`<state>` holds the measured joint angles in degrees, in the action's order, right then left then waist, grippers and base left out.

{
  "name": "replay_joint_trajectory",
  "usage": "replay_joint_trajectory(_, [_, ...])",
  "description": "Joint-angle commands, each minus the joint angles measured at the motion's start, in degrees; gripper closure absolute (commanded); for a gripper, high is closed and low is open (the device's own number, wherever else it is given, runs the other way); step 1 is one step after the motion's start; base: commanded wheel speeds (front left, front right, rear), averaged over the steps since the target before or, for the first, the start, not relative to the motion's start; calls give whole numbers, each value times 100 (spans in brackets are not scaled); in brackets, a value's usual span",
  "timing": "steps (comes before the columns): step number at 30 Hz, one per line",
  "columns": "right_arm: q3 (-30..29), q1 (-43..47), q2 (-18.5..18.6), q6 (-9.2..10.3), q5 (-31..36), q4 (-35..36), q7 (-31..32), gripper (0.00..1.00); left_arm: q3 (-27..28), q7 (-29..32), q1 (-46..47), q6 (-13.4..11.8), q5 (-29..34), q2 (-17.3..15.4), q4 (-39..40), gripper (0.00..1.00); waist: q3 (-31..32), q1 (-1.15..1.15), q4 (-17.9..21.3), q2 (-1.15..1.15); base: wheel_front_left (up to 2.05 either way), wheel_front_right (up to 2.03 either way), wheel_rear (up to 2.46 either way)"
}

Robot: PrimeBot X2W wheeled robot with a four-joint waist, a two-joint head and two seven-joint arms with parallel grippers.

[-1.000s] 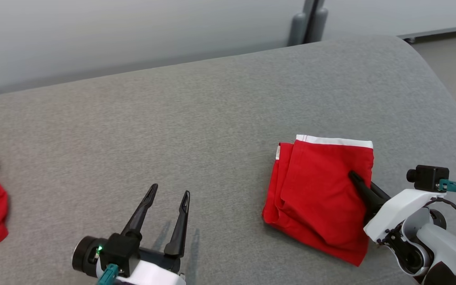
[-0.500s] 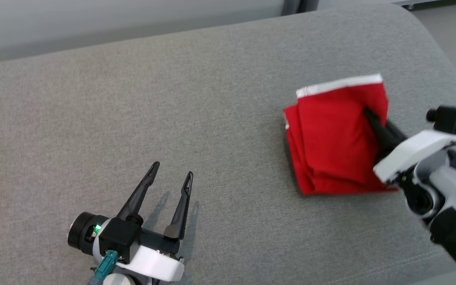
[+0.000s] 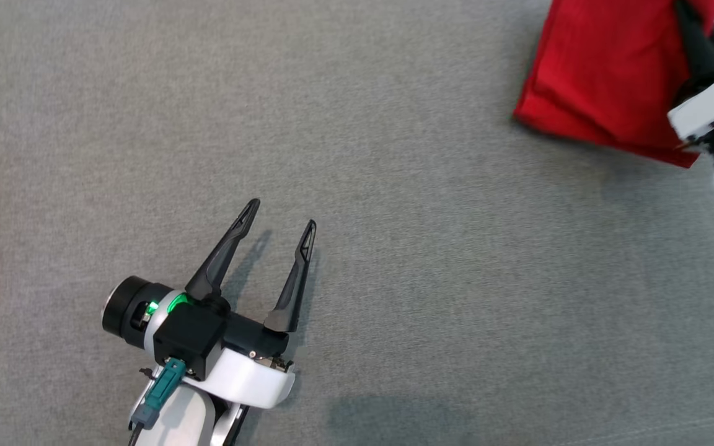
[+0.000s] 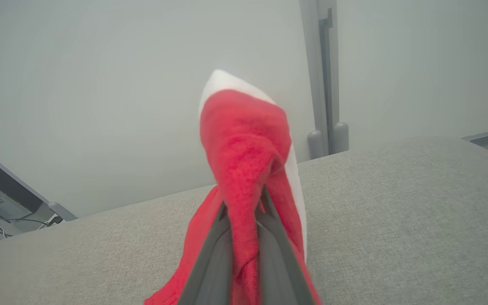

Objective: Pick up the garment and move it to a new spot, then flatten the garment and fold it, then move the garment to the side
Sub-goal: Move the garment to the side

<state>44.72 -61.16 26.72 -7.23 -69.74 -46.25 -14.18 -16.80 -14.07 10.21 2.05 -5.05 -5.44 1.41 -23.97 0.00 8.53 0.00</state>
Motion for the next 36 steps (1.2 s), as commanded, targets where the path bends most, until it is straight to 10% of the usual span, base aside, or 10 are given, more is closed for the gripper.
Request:
replay_joint_trajectory(1, [-44, -8, 155, -25, -17, -28, -82, 100, 135, 20, 187, 57, 67, -70, 185, 0, -225, 0, -201, 0, 0, 0, 0])
replay_joint_trajectory(17, [-2649, -655, 477, -25, 1614, -522, -82, 100, 10, 148, 496, 90, 175, -254, 435, 0, -992, 0, -464, 0, 0, 0, 0])
replay_joint_trajectory(36, [-6784, 290, -162, -25, 4511, -1571, -82, 100, -145, 395, 475, 93, 270, -496, 770, 0, -1221, 0, -129, 0, 0, 0, 0])
